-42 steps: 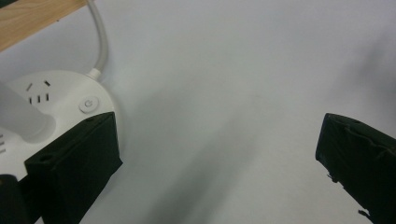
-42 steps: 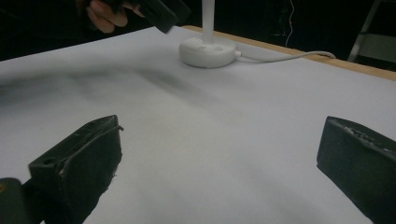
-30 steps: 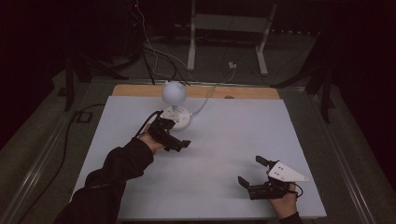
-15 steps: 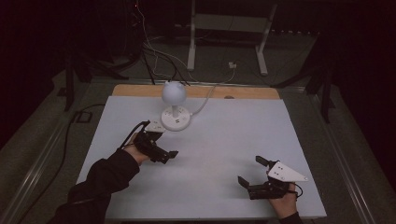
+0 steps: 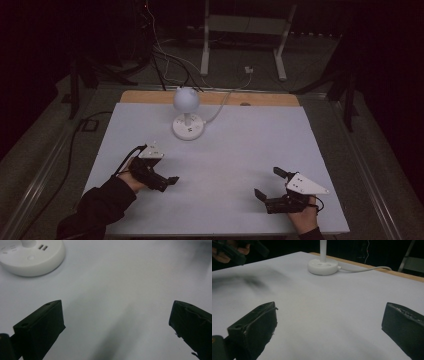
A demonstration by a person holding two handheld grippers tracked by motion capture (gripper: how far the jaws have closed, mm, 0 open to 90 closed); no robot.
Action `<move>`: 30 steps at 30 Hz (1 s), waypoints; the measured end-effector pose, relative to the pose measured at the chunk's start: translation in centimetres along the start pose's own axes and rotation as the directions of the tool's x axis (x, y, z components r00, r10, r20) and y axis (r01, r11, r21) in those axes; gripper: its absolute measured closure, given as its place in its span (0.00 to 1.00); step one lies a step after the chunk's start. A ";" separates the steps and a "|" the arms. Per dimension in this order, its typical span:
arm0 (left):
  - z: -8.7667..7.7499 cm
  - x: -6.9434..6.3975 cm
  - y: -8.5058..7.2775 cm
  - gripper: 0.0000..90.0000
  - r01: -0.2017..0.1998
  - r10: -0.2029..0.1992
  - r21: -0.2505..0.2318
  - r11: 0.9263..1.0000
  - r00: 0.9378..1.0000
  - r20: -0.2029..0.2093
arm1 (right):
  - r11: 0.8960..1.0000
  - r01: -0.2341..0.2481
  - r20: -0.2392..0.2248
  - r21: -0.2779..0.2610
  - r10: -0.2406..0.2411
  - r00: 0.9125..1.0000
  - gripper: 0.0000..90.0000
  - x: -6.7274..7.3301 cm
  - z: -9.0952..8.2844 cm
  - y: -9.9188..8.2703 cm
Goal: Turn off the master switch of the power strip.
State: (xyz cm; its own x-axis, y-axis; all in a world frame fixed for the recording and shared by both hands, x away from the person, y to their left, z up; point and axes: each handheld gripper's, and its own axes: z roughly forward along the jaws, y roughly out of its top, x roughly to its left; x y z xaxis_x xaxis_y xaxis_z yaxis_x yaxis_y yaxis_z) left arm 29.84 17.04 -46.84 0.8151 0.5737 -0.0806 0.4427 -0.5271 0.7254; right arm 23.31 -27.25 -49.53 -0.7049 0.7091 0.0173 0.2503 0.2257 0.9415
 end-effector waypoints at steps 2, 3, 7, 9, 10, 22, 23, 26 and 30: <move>-0.3 -0.1 -0.6 0.00 0.005 -0.005 -0.009 1.000 1.000 0.005 | 1.000 -0.001 0.000 0.000 0.001 1.000 0.00 0.0 0.0 0.0; -0.3 -0.2 -0.9 0.00 0.003 -0.003 -0.013 1.000 1.000 -0.001 | 1.000 -0.001 0.000 0.001 0.001 1.000 0.00 0.0 0.0 0.0; -0.5 -0.6 -2.0 0.00 -0.006 0.006 -0.005 1.000 1.000 0.003 | 1.000 0.001 -0.001 0.003 -0.001 1.000 0.00 0.0 0.1 0.0; -0.6 -0.6 -2.5 0.00 -0.006 0.006 -0.001 1.000 1.000 -0.001 | 1.000 0.001 -0.002 0.004 -0.001 1.000 0.00 0.0 0.1 0.0; -0.7 -0.5 -2.7 0.00 -0.010 0.010 -0.001 1.000 1.000 0.001 | 1.000 0.002 -0.002 0.004 -0.002 1.000 0.00 0.0 0.1 0.0; -1.8 -0.3 -5.6 0.00 0.014 -0.014 -0.025 1.000 1.000 -0.006 | 1.000 0.001 -0.002 0.011 -0.001 1.000 0.00 0.0 0.1 -0.1; -1.9 -0.3 -5.8 0.00 0.018 -0.018 -0.037 0.999 1.000 -0.003 | 1.000 0.001 -0.001 0.013 -0.001 1.000 0.00 0.0 0.1 -0.1; -2.3 -0.4 -6.5 0.01 0.010 -0.011 -0.050 0.999 1.000 -0.010 | 1.000 0.003 -0.001 0.012 -0.003 1.000 0.00 0.0 0.1 -0.1; -2.6 -0.3 -7.5 0.00 -0.002 0.000 -0.059 0.998 1.000 -0.024 | 1.000 0.004 -0.002 0.012 -0.004 1.000 0.00 -0.1 0.1 -0.1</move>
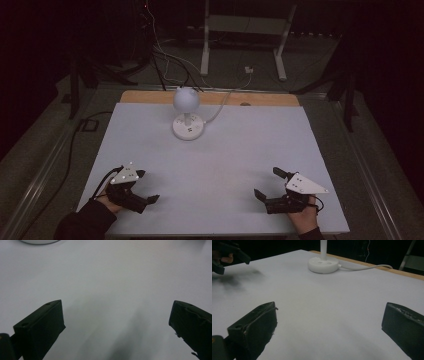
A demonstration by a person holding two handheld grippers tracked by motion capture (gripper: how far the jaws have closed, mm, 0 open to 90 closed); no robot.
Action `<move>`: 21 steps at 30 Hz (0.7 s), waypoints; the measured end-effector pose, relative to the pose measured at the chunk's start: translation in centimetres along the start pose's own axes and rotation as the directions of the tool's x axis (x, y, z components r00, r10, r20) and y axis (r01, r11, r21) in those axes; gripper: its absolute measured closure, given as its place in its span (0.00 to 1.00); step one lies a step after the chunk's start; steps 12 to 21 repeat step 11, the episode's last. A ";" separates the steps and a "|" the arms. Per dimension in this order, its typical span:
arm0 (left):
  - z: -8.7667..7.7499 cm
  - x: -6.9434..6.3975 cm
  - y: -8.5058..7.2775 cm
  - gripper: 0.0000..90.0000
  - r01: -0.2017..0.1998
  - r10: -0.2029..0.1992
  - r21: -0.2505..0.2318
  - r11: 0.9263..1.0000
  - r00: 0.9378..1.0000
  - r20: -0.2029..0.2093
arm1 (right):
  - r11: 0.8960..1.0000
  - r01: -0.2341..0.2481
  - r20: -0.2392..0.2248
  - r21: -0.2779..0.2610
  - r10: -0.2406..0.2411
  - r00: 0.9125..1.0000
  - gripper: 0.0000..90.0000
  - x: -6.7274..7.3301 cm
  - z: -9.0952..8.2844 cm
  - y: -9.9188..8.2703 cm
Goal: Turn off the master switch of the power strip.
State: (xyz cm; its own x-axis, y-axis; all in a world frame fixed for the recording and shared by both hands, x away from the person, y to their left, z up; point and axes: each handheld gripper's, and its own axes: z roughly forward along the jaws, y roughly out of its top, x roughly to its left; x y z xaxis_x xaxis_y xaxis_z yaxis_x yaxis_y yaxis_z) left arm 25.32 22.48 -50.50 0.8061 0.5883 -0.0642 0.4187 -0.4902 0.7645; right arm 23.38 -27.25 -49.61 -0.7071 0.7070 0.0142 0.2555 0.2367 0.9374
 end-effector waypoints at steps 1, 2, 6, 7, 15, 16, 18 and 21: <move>-0.1 0.1 -0.3 0.00 -0.003 0.003 -0.007 1.000 1.000 0.006 | 1.000 -0.001 -0.002 0.000 0.001 1.000 0.00 0.0 0.0 0.0; -0.1 0.2 -0.5 0.00 -0.001 0.001 -0.015 1.000 1.000 0.007 | 1.000 -0.002 -0.003 0.001 0.002 1.000 0.00 0.0 0.0 0.0; 0.1 0.4 -0.8 0.00 -0.003 0.003 -0.009 1.000 1.000 -0.010 | 1.000 0.002 -0.008 0.004 -0.002 1.000 0.00 0.1 0.1 0.0; 0.1 0.4 -0.8 0.00 -0.006 0.006 -0.007 1.000 1.000 -0.009 | 1.000 0.001 -0.009 0.004 -0.001 1.000 0.00 0.1 0.1 0.0; 0.2 0.5 -0.9 0.00 -0.010 0.010 0.000 1.000 1.000 -0.013 | 1.000 0.001 -0.009 0.005 -0.001 1.000 0.00 0.1 0.1 0.0; 0.2 0.5 -0.9 0.00 -0.010 0.010 0.000 1.000 1.000 -0.013 | 1.000 0.001 -0.009 0.005 -0.001 1.000 0.00 0.1 0.1 0.0; 0.2 0.5 -0.9 0.00 -0.010 0.010 0.000 1.000 1.000 -0.013 | 1.000 0.001 -0.009 0.005 -0.001 1.000 0.00 0.1 0.1 0.0; 0.2 0.5 -0.9 0.00 -0.010 0.010 0.000 1.000 1.000 -0.013 | 1.000 0.001 -0.009 0.005 -0.001 1.000 0.00 0.1 0.1 0.0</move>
